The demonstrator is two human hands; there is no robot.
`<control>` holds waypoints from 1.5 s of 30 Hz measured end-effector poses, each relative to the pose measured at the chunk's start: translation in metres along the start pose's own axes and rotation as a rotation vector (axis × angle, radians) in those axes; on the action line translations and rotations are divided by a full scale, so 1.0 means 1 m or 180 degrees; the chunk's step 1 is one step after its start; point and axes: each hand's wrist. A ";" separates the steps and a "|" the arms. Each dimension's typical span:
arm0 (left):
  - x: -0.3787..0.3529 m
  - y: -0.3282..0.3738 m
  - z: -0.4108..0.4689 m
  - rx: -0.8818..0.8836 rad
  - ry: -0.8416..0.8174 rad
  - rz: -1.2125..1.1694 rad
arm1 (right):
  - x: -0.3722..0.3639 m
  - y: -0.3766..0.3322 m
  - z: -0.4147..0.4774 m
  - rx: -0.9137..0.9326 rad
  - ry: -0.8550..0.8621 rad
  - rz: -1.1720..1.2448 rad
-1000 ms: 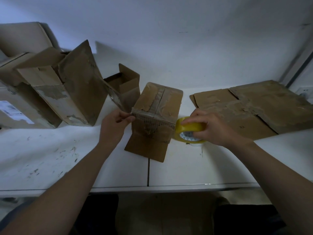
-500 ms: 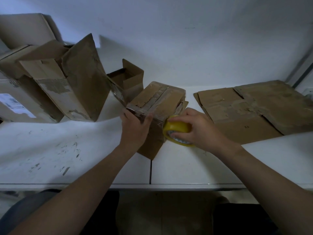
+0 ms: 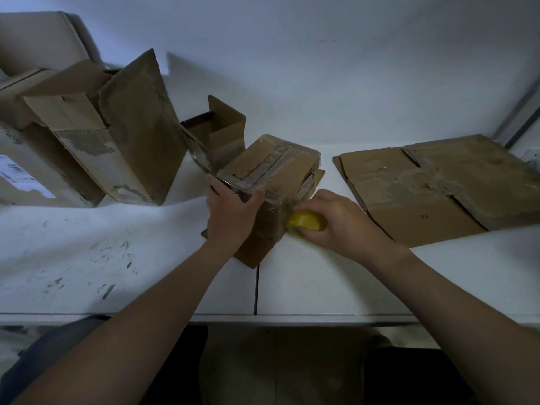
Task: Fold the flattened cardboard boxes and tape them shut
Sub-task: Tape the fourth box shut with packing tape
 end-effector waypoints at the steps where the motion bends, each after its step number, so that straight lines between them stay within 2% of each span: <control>1: -0.002 0.000 -0.002 -0.0167 0.0069 0.0111 | -0.001 0.001 0.000 -0.0011 -0.0029 0.0048; 4: -0.009 0.004 -0.012 -0.0936 0.0383 0.0953 | -0.004 0.002 0.004 0.0007 -0.0038 0.0087; 5: -0.011 0.006 -0.014 -0.1028 0.0378 0.1132 | -0.005 0.002 0.005 0.0000 -0.0024 0.0095; 9: -0.013 0.010 -0.013 -0.0890 0.0155 0.1432 | -0.012 0.005 0.008 0.0000 0.0028 0.0162; 13: -0.016 0.001 -0.012 -0.1174 0.0129 0.1592 | -0.012 0.009 0.006 -0.0147 0.0038 0.0351; 16: -0.018 -0.008 -0.009 -0.1412 0.0072 0.1551 | -0.004 0.009 0.000 -0.0326 -0.0124 0.0663; 23: 0.007 -0.017 -0.004 -0.2121 -0.0247 0.1674 | 0.006 -0.009 -0.007 -0.0079 -0.0208 0.0759; 28: 0.037 -0.031 0.012 -0.2653 -0.0899 0.1368 | 0.002 -0.025 -0.004 0.0030 -0.0214 0.0849; 33: 0.054 -0.047 0.037 -0.2765 -0.1511 0.0909 | -0.011 -0.041 0.002 -0.0030 -0.0225 0.0828; 38: 0.051 -0.045 0.049 -0.3199 -0.1383 0.1209 | -0.012 -0.037 0.006 -0.0173 -0.0255 0.1055; 42: 0.056 -0.042 0.060 -0.3166 -0.1503 0.1358 | -0.010 -0.034 0.005 -0.0217 -0.0260 0.1121; 45: 0.057 -0.038 0.064 -0.3083 -0.1456 0.1199 | -0.012 -0.032 0.003 -0.0311 -0.0282 0.1195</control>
Point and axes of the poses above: each hand's wrist, its own z-axis towards the middle knuckle, its own x-axis out of the back of the hand, y = z × x, and after that the axes turned 2 degrees about y, right-handed
